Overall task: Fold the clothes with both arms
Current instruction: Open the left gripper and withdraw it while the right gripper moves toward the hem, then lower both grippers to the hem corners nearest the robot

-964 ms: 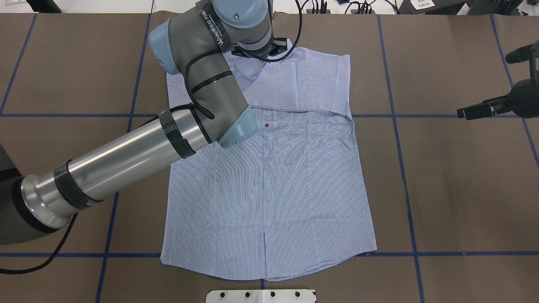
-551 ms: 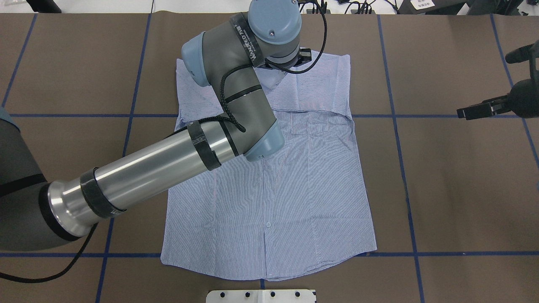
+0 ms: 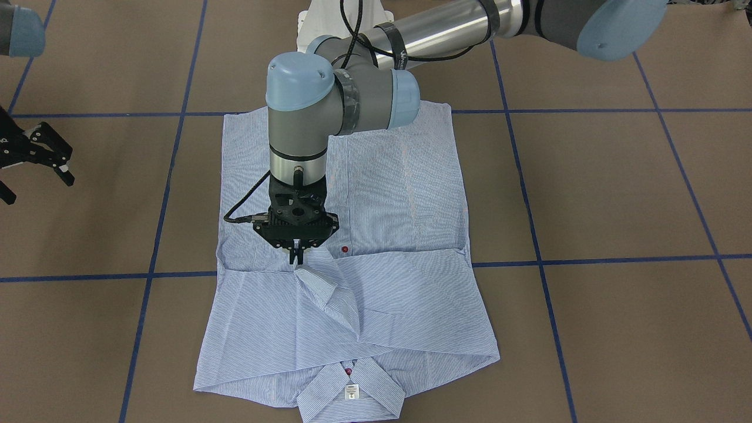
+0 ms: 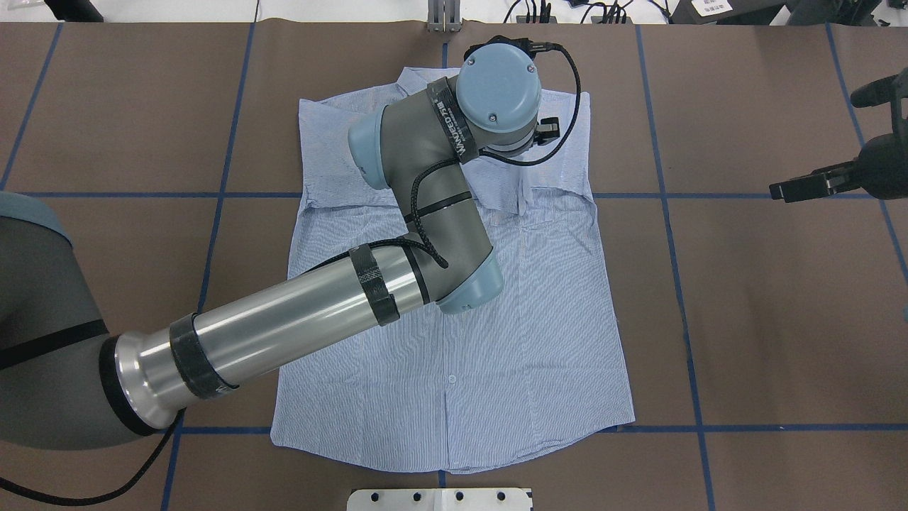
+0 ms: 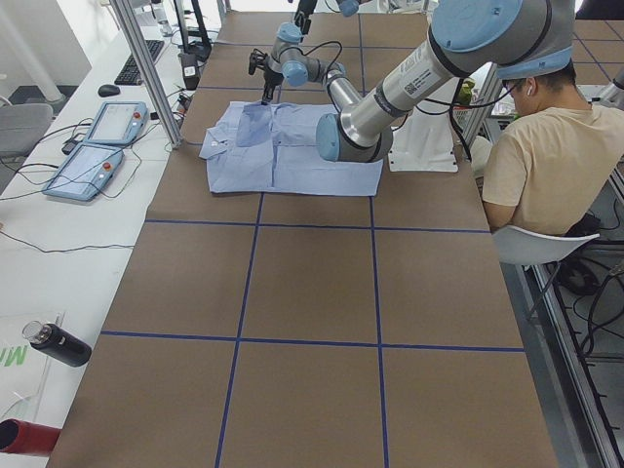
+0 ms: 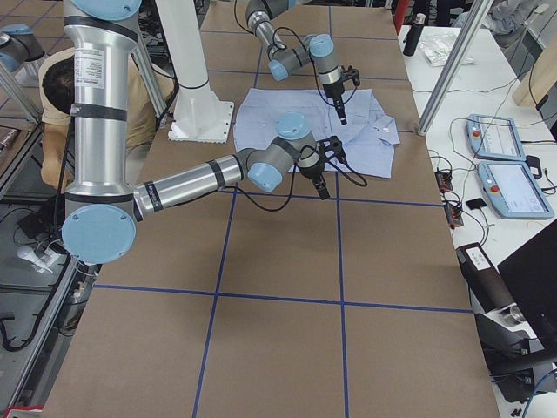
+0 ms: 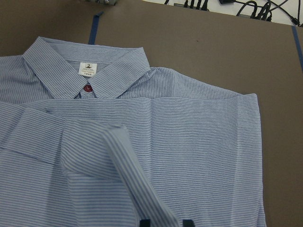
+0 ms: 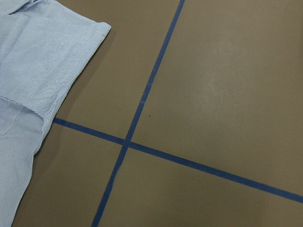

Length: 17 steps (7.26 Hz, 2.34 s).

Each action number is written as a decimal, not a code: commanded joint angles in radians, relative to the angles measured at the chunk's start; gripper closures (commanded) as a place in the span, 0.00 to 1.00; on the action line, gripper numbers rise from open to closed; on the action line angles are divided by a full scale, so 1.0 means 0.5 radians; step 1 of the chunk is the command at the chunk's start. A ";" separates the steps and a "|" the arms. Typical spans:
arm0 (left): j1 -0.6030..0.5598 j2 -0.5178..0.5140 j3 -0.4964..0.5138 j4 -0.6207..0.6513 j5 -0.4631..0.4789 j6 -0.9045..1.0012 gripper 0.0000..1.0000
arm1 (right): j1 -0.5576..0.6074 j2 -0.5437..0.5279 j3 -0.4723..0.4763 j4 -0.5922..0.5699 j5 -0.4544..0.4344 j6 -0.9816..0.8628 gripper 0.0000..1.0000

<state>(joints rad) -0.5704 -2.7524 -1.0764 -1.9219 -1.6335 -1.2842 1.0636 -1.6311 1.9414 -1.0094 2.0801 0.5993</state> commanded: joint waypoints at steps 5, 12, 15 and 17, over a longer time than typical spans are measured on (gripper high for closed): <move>0.024 0.960 -1.434 0.216 -0.003 0.217 0.00 | -0.236 0.038 0.004 0.424 -0.025 1.004 0.00; 0.607 1.972 -2.191 0.220 0.441 -0.230 0.00 | -1.953 -0.205 0.882 -0.644 -1.793 2.019 0.00; 1.030 2.121 -2.158 0.474 0.592 -0.610 0.00 | -2.029 -0.195 0.830 -0.650 -1.905 2.029 0.00; 1.049 2.109 -2.075 0.472 0.574 -0.650 0.25 | -2.035 -0.186 0.826 -0.644 -1.915 2.029 0.00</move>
<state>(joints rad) -0.0581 -1.6960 -2.1322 -1.6926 -1.3438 -1.5938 0.0494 -1.7269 2.3573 -1.3324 1.1284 1.6134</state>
